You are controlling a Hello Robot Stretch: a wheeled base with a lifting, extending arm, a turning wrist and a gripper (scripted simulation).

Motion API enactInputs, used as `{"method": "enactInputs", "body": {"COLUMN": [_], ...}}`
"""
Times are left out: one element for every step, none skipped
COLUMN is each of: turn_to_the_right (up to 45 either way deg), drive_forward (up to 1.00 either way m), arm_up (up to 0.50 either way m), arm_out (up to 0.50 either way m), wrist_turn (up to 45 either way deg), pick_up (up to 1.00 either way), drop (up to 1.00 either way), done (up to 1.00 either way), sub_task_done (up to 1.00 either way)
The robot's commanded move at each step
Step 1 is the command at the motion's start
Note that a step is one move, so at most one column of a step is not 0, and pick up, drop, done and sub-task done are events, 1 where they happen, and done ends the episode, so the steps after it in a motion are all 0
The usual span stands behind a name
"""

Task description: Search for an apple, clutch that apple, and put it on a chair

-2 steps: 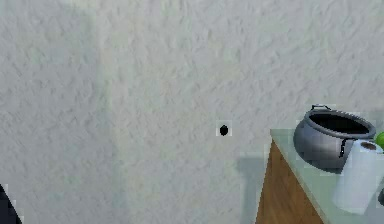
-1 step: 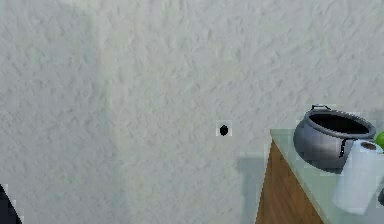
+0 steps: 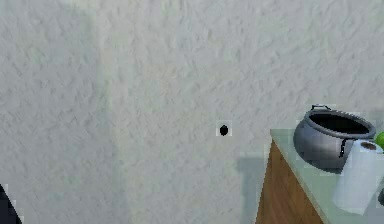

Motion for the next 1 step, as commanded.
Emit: {"method": "enactInputs", "body": {"turn_to_the_right": [0.0], "drive_forward": [0.0], "arm_up": [0.0], "arm_out": [0.0], "wrist_turn": [45.0], "pick_up": [0.0], "drop": [0.0], "done": [0.0], "sub_task_done": [0.0]}}
